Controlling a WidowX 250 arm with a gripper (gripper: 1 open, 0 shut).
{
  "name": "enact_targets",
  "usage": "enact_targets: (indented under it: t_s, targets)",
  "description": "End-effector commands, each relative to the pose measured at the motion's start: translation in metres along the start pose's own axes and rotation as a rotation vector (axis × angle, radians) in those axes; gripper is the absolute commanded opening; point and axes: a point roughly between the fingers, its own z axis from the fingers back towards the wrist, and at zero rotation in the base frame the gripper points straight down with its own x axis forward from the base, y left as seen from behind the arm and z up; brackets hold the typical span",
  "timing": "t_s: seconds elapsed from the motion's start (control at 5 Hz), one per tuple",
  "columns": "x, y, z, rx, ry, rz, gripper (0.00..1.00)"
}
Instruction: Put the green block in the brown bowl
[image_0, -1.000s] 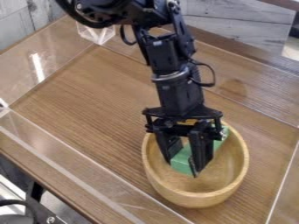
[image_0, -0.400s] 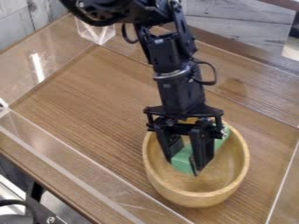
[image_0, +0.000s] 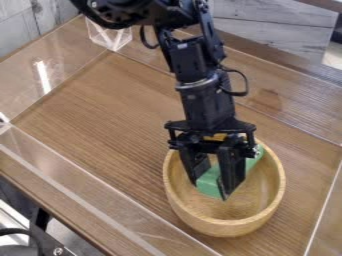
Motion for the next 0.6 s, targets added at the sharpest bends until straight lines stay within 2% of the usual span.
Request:
enact_targets:
  t_s: [0.0,0.4]
  targets:
    - [0.0102,-0.0039,0.0124,-0.004,-0.046,-0.028,0.00]
    - [0.0097,-0.0049,0.0134,-0.008,-0.038,-0.033,0.00]
